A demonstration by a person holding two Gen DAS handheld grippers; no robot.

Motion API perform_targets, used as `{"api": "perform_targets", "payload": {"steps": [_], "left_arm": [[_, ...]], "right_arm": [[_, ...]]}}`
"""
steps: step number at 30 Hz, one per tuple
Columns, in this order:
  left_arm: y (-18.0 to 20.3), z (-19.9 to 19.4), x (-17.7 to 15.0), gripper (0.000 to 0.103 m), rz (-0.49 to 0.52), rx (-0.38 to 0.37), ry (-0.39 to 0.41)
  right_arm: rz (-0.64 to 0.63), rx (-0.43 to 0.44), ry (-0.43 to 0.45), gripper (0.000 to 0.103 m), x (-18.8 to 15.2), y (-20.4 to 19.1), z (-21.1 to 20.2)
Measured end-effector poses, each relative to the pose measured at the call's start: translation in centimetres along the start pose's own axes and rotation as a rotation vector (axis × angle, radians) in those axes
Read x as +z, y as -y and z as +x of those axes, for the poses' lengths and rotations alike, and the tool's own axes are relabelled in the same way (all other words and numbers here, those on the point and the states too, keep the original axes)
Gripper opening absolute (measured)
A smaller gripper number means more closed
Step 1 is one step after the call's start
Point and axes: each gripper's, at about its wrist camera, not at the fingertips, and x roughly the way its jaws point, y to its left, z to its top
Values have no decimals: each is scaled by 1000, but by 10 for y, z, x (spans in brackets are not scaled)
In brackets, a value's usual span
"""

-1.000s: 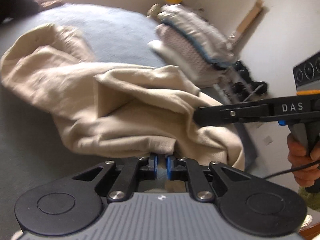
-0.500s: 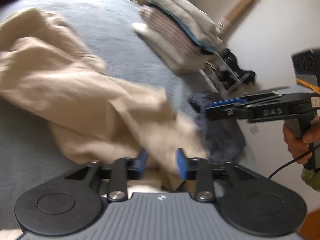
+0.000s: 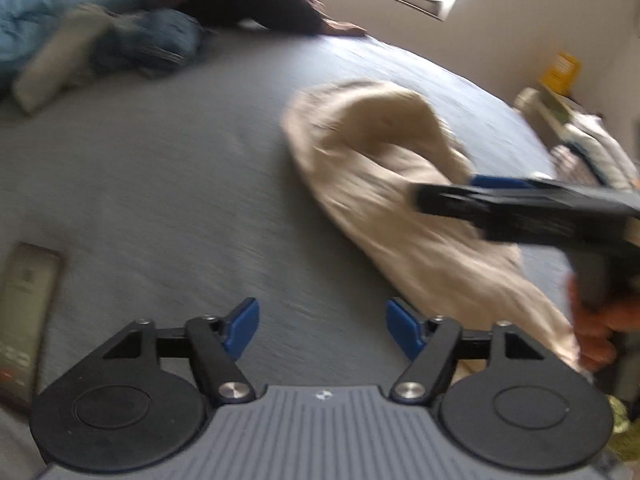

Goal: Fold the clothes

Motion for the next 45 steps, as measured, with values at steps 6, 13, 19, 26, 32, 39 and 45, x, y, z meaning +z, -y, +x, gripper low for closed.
{"api": "perform_targets", "payload": {"steps": [6,13,19,26,32,39,45], "left_arm": [[-20,19,14,80,-38,61,-1],[-17,56,25,80,-43,33,-6],[10,89,43,80,14,-59,16],[66,130,65,76,90,-191,25],[102,166,84,72,115,-230,6],[108,224,108,61,47,-249,-51],[110,254,128,47,-61,-272,-31]], "right_arm": [[-190,-85,-127,73,18,-36,109],[-64,-92,-87,4,31,18,80],[105,-264,143,4,65,107,-40],[180,-569,171,4,52,188,-98],[275,-734,11,4,0,237,-75],[490,-707,-31,21,-56,258,-68],[536,-444,93,70,-66,217,-112]]}}
